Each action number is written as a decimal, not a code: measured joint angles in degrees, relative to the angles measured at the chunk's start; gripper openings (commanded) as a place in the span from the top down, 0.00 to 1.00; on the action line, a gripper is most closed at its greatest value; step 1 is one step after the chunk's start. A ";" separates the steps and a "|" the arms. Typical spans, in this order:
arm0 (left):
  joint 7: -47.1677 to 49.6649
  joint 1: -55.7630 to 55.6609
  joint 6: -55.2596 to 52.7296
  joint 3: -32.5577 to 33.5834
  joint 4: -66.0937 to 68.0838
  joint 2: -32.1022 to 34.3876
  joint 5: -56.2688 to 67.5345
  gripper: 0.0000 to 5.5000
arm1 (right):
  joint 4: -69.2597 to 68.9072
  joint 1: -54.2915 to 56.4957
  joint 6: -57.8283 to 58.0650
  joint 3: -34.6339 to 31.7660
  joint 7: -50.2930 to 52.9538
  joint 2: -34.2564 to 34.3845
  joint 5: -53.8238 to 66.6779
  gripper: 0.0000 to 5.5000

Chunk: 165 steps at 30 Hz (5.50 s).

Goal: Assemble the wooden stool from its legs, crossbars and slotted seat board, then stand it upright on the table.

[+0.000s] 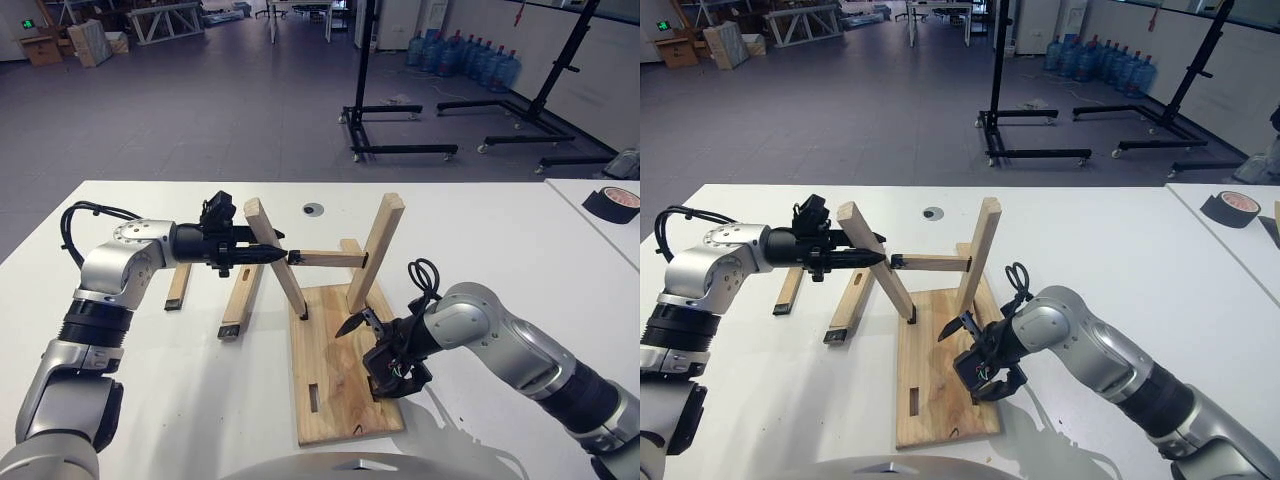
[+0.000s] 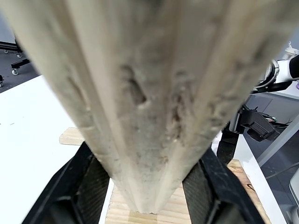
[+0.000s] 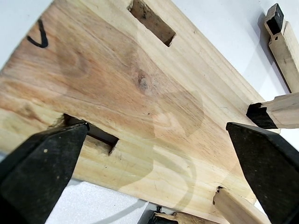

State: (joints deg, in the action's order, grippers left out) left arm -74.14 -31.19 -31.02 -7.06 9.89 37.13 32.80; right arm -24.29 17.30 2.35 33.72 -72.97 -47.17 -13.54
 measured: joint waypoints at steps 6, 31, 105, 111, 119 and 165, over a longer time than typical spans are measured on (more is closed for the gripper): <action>0.19 -0.94 1.38 -0.82 2.23 -1.13 -0.02 0.63 | 0.16 0.08 0.00 0.00 -0.25 0.01 0.00 0.02; 1.96 -0.04 5.47 -2.23 2.13 -2.71 0.31 0.63 | 0.28 0.85 -0.05 0.00 -0.70 0.24 0.01 0.02; 13.21 7.48 10.00 -7.45 -7.60 -2.57 5.24 0.63 | 12.74 9.21 -5.10 -10.45 38.66 15.92 -14.98 0.02; 15.55 8.28 10.00 -7.92 -9.30 -3.20 5.24 0.63 | 11.60 10.50 -6.24 -9.38 36.45 12.61 -14.96 0.02; 16.53 9.05 10.05 -7.94 -10.25 -3.53 5.23 0.63 | 15.84 10.69 -8.13 -10.51 41.44 16.24 -13.63 0.02; 12.99 5.34 10.75 -9.94 -6.48 -1.76 4.88 0.63 | 12.44 5.21 23.81 -33.72 28.73 19.25 40.04 0.02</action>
State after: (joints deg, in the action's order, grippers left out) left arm -61.15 -25.85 -20.27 -17.00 3.41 35.37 37.67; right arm -11.86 22.51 26.15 0.00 -44.23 -27.92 26.49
